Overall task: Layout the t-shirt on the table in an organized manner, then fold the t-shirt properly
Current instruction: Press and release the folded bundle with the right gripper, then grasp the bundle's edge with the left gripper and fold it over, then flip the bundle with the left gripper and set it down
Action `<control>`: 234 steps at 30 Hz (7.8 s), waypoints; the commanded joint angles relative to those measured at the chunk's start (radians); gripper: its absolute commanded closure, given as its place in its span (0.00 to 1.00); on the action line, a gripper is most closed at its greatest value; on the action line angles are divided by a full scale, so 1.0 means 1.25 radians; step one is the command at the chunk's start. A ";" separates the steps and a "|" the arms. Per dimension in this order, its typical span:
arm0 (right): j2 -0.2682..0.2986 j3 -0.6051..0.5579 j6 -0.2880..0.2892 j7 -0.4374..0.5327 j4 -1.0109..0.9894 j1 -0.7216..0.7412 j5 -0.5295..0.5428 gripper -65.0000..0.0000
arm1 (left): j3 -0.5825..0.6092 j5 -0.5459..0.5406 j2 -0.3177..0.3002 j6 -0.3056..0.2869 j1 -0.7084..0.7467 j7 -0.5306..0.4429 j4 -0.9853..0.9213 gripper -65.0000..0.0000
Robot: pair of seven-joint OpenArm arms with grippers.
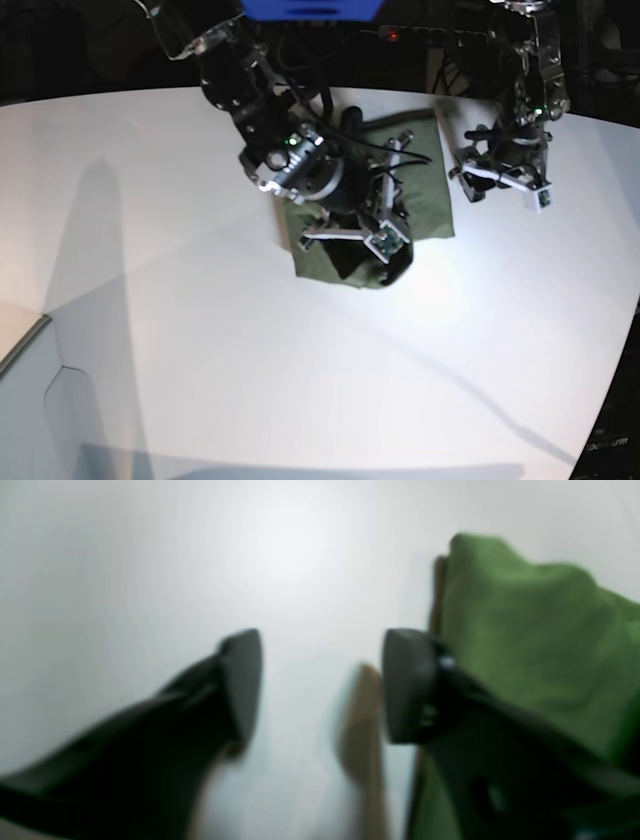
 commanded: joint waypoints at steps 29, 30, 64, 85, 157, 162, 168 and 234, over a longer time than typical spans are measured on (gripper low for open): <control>-0.037 -0.073 -0.001 0.020 -0.056 0.044 0.007 0.77 | 0.063 -0.004 -0.060 0.002 -0.010 0.019 0.038 0.98; -0.037 -0.073 -0.001 0.020 -0.056 0.043 0.008 0.75 | 0.061 -0.004 -0.071 0.002 0.003 0.019 0.049 0.98; 0.033 -0.046 -0.002 0.021 0.072 -0.102 0.009 0.57 | -0.186 -0.004 -0.059 0.001 0.041 0.019 0.122 0.66; 0.120 -0.205 -0.002 0.022 0.126 -0.052 0.008 0.57 | -0.266 -0.004 -0.044 0.001 0.043 0.037 0.187 0.65; 0.117 0.138 -0.002 0.020 0.124 -0.095 0.011 0.57 | -0.196 -0.078 0.096 0.002 -0.054 0.251 0.111 0.71; 0.117 0.141 -0.002 0.020 0.124 -0.091 0.011 0.57 | -0.196 -0.078 0.097 0.002 -0.016 0.251 0.140 0.43; 0.119 0.141 -0.002 0.020 0.124 -0.090 0.011 0.57 | -0.197 -0.088 0.098 0.002 0.034 0.251 0.185 0.37; 0.132 0.532 -0.001 0.020 0.130 -0.080 0.009 0.57 | 1.207 -0.155 -0.078 0.000 -0.780 -0.104 -0.474 1.00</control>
